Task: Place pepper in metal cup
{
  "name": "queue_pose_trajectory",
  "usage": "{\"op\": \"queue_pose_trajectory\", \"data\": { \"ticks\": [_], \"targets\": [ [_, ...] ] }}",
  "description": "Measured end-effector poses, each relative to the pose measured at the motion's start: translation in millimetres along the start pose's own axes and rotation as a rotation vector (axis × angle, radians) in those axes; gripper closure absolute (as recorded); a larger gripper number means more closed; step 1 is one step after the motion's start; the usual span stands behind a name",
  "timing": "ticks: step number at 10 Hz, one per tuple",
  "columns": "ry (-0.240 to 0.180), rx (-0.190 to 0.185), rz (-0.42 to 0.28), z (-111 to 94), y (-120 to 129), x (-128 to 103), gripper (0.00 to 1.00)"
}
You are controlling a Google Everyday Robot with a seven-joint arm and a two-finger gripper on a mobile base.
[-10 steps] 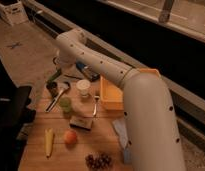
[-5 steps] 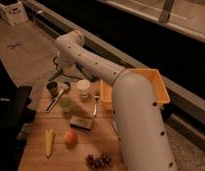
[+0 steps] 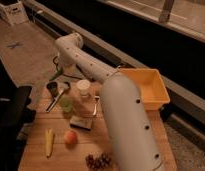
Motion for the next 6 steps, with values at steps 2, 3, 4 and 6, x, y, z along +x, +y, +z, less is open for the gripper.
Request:
{"op": "queue_pose_trajectory", "data": {
  "ticks": [2,3,4,6],
  "targets": [
    [-0.046,0.023,-0.009,11.5,-11.8,-14.3,1.0],
    [-0.076,0.03,-0.016,18.4,-18.0,-26.9,1.0],
    [-0.101,0.032,-0.021,23.6,-21.2,-36.8,1.0],
    [-0.154,0.012,-0.022,38.1,-15.5,-51.0,1.0]
  ]
}}
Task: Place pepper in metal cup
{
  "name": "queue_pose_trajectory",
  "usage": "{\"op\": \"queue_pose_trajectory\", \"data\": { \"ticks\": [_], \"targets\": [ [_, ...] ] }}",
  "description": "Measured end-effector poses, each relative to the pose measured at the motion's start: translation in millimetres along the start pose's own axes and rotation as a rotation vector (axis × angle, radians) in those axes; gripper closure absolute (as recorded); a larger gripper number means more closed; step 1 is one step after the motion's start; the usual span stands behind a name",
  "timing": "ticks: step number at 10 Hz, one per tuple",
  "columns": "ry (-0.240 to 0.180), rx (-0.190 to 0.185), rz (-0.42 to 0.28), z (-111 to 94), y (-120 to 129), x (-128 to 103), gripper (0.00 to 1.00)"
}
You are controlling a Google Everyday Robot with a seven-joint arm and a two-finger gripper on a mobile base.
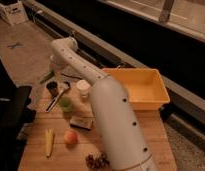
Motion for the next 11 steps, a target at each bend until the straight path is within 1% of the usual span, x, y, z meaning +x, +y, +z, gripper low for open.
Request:
{"op": "queue_pose_trajectory", "data": {
  "ticks": [2,3,4,5,7,8,9,10,11],
  "targets": [
    [-0.038,-0.029,0.007,13.3,10.9,-7.5,1.0],
    [-0.053,-0.043,0.01,15.4,15.1,-11.5,1.0],
    [-0.072,-0.06,0.014,16.0,21.0,-16.6,0.97],
    [-0.092,-0.08,0.022,16.9,27.8,-20.7,0.86],
    [-0.118,-0.112,0.032,19.8,36.5,-26.8,0.66],
    [-0.125,-0.125,0.036,21.2,39.5,-28.0,0.59],
    [-0.136,-0.142,0.043,25.1,43.5,-29.2,0.46],
    [-0.14,-0.145,0.048,26.6,43.2,-29.1,0.37],
    [-0.141,-0.147,0.051,28.3,42.7,-27.7,0.32]
  ]
}}
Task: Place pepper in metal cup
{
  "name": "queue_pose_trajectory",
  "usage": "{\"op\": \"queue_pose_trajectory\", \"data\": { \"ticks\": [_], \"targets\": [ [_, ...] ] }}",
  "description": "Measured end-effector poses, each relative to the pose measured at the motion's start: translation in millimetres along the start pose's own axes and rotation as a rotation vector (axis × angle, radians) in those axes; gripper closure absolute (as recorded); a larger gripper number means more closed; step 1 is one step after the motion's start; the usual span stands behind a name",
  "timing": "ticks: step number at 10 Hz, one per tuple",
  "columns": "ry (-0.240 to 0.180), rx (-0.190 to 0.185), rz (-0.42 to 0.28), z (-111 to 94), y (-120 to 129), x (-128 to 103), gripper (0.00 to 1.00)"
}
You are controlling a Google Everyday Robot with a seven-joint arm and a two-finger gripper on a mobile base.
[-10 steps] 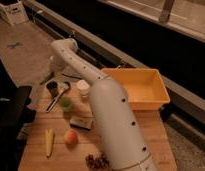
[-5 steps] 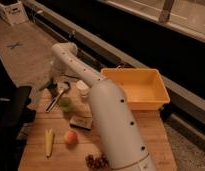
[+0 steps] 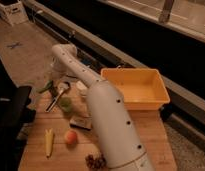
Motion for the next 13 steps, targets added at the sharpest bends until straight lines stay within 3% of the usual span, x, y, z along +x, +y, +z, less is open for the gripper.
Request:
{"op": "queue_pose_trajectory", "data": {
  "ticks": [7,10,11,13],
  "targets": [
    [0.016,-0.003,0.018,3.7,-7.0,13.0,0.3],
    [0.085,0.024,0.045,-30.9,5.3,33.1,0.3],
    [0.119,0.044,0.056,-52.5,7.5,37.7,0.3],
    [0.144,0.059,0.064,-68.8,10.4,41.9,0.3]
  ]
}}
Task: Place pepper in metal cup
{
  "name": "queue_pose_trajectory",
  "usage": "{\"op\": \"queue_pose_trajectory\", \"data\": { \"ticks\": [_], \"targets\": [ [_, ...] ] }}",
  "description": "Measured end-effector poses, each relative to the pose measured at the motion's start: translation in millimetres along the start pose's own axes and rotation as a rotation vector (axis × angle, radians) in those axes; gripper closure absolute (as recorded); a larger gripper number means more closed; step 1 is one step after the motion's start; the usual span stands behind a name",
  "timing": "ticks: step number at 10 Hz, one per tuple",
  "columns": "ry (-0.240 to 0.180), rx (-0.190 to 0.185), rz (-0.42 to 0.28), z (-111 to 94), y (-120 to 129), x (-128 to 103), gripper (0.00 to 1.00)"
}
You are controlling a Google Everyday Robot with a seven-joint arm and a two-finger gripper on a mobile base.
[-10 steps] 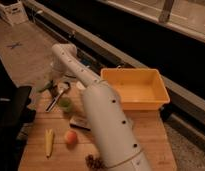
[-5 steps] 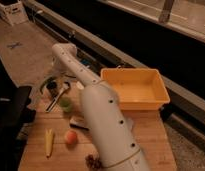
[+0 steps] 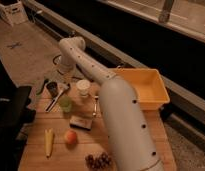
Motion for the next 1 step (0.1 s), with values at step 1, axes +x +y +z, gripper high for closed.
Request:
{"op": "queue_pose_trajectory", "data": {
  "ticks": [1],
  "targets": [
    [-0.002,0.0,-0.001,0.5,-0.4,-1.5,0.3]
  ]
}}
